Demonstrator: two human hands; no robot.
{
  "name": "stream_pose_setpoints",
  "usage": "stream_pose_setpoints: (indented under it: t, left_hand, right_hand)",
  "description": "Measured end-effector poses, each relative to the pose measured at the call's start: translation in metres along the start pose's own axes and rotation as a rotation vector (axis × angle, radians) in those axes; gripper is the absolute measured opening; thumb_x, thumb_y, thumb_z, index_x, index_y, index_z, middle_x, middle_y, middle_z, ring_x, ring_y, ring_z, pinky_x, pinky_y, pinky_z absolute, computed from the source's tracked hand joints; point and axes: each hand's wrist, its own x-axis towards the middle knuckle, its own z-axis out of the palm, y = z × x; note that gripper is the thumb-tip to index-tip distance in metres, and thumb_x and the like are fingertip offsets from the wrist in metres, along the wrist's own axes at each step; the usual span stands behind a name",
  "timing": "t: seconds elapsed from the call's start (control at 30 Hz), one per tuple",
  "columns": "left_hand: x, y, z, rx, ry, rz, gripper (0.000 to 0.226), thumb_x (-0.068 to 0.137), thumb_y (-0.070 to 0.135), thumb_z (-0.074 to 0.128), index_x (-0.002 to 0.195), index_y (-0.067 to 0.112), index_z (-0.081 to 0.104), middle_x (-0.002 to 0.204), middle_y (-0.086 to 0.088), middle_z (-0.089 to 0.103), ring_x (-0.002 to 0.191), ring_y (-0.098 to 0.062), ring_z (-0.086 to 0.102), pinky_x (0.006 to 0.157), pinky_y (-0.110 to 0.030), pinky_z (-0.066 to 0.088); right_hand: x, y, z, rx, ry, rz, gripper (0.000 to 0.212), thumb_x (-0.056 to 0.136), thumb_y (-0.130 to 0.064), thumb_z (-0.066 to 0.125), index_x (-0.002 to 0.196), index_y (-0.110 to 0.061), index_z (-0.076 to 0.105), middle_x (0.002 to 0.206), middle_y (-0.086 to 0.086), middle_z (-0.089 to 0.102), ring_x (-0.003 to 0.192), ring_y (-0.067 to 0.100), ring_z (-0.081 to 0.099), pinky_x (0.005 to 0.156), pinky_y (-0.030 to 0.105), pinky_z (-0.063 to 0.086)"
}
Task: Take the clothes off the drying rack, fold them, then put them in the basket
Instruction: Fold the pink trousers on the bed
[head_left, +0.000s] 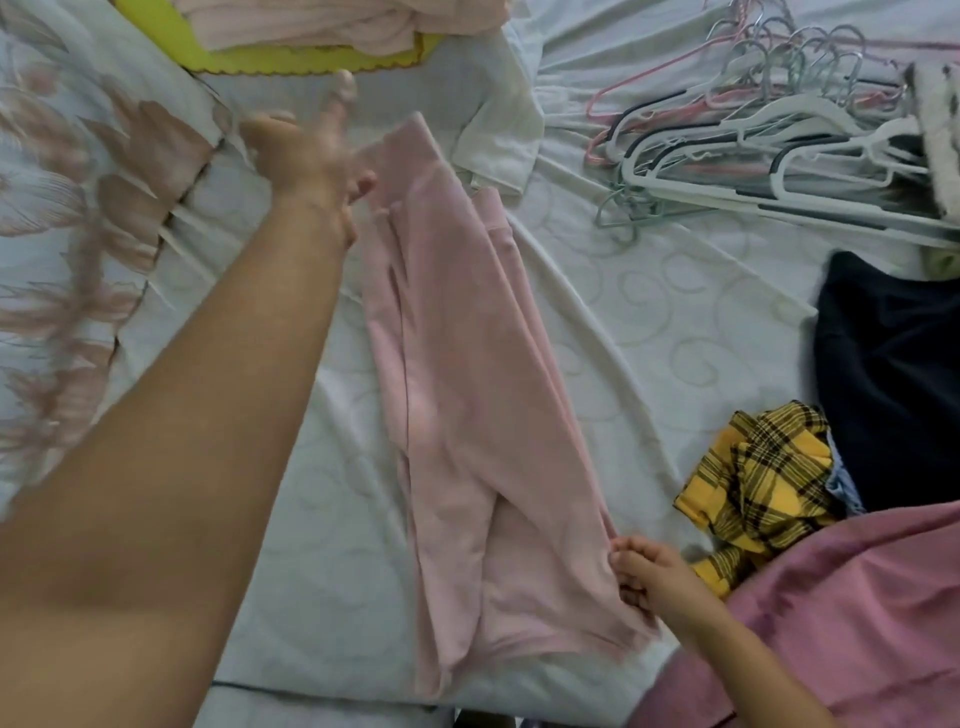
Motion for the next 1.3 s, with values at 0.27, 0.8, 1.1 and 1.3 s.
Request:
stream_pose_setpoints:
  t: [0.27,0.8,1.1,1.3]
  left_hand:
    - [-0.072,-0.165,-0.016,0.888,-0.326,-0.169,0.063,0.08,0.04,0.069,0.122,0.0,0.044,0.123,-0.018,0.054,0.111,-0.033,0.053,0.091,-0.038,0.045]
    - [-0.068,-0.174,-0.004,0.659,-0.191,-0.16,0.034,0.084,0.008,0.06,0.064,0.018,0.035,0.066,0.004,0.042,0.077,-0.02,0.045,0.064,-0.024,0.03]
    - [-0.133,-0.188,-0.091,0.86,-0.059,-0.035,0.059,0.069,0.025,0.081,0.11,-0.003,0.049,0.107,-0.021,0.053,0.102,-0.034,0.049,0.089,-0.04,0.04]
    - [-0.231,-0.226,-0.141,0.69,-0.307,-0.517,0.039,0.075,0.034,0.076,0.093,0.011,0.05,0.09,-0.004,0.059,0.087,-0.022,0.058,0.075,-0.035,0.045]
  right_hand:
    - [-0.001,0.008,0.01,-0.11,0.158,-0.101,0.026,0.092,-0.023,0.059,0.077,-0.002,0.059,0.054,-0.002,0.045,0.039,0.002,0.038,0.039,0.012,0.03]
    - [0.006,0.015,0.011,-0.163,0.248,-0.125,0.024,0.086,-0.018,0.066,0.078,0.004,0.066,0.071,0.005,0.06,0.064,0.015,0.048,0.055,0.022,0.035]
    - [0.005,0.012,0.02,-0.52,0.475,-0.306,0.014,0.084,-0.025,0.069,0.08,-0.015,0.059,0.08,-0.003,0.061,0.073,0.014,0.056,0.064,0.029,0.043]
    - [-0.002,-0.003,0.027,-0.62,0.41,-0.156,0.021,0.083,-0.023,0.069,0.089,-0.007,0.057,0.083,0.002,0.059,0.072,0.017,0.056,0.063,0.03,0.045]
